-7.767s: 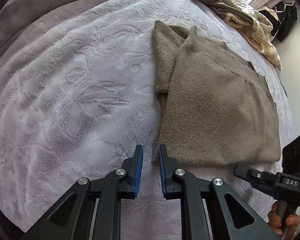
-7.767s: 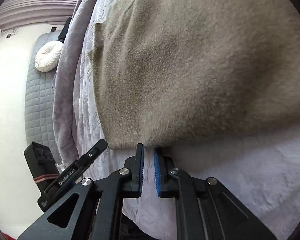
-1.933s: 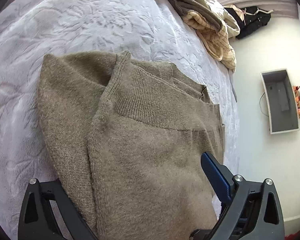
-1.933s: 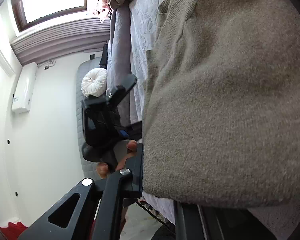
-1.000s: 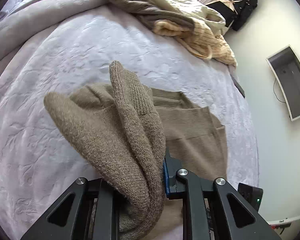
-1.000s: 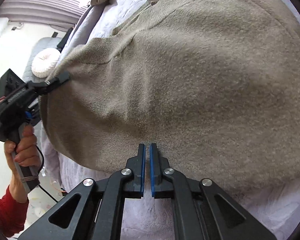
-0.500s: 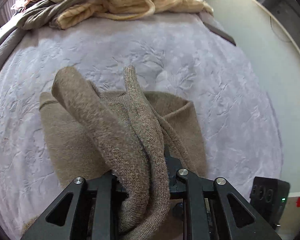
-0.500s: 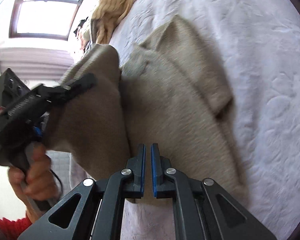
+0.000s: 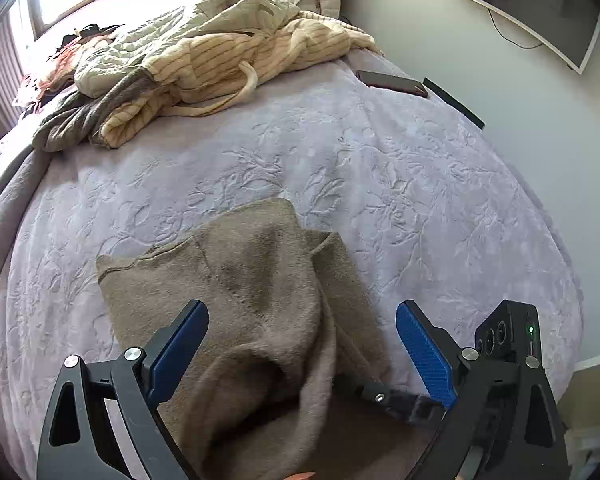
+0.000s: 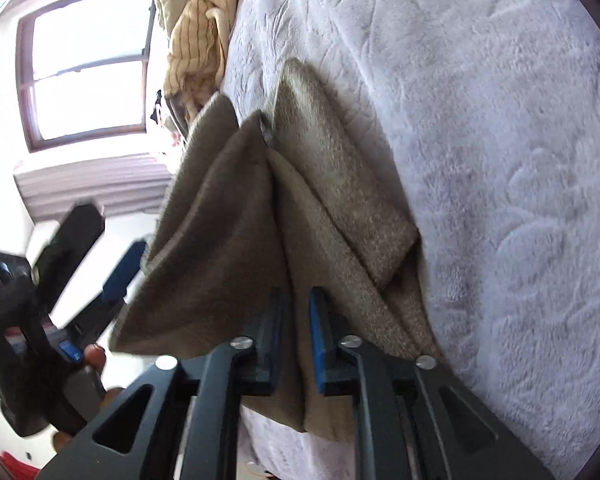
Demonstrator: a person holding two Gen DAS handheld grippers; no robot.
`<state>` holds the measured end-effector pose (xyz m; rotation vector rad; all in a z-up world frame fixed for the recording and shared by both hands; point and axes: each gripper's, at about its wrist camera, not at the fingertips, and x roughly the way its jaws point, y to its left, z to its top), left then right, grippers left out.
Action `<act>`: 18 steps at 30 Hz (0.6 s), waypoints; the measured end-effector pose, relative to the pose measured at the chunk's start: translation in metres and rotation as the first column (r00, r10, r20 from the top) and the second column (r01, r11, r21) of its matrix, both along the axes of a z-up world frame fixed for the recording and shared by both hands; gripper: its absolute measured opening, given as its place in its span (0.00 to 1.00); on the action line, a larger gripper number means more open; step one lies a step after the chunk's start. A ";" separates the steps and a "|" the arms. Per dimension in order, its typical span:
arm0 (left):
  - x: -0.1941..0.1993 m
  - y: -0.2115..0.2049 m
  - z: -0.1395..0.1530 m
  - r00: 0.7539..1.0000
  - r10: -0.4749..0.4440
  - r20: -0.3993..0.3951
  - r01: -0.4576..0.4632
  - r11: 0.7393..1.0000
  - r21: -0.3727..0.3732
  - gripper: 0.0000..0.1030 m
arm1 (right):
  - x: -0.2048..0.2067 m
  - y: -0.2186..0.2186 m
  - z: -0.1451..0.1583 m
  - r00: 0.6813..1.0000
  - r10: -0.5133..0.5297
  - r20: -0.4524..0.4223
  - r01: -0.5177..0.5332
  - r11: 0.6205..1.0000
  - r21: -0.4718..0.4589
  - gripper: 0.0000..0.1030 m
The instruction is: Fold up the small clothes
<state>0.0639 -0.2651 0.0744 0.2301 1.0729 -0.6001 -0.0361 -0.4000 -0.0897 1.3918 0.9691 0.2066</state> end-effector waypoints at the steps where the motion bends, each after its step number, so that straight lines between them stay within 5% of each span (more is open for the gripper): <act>1: 0.001 0.008 0.001 1.000 0.017 0.001 -0.017 1.000 -0.007 0.92 | -0.002 -0.004 -0.001 1.000 -0.025 0.007 0.025 0.999 0.020 0.45; 8: 0.016 0.104 -0.013 0.974 0.224 -0.032 -0.224 0.974 -0.016 0.92 | -0.026 -0.025 -0.013 0.980 -0.194 0.044 0.180 0.958 0.225 0.50; 15: 0.011 0.160 -0.032 0.946 0.305 -0.114 -0.310 0.950 -0.032 0.92 | -0.013 -0.017 -0.001 0.995 -0.073 0.067 0.054 0.968 0.247 0.54; 18: 0.008 0.174 -0.021 0.943 0.319 -0.092 -0.327 0.941 -0.086 0.92 | -0.007 -0.016 0.004 0.995 -0.055 0.079 0.035 0.970 0.239 0.68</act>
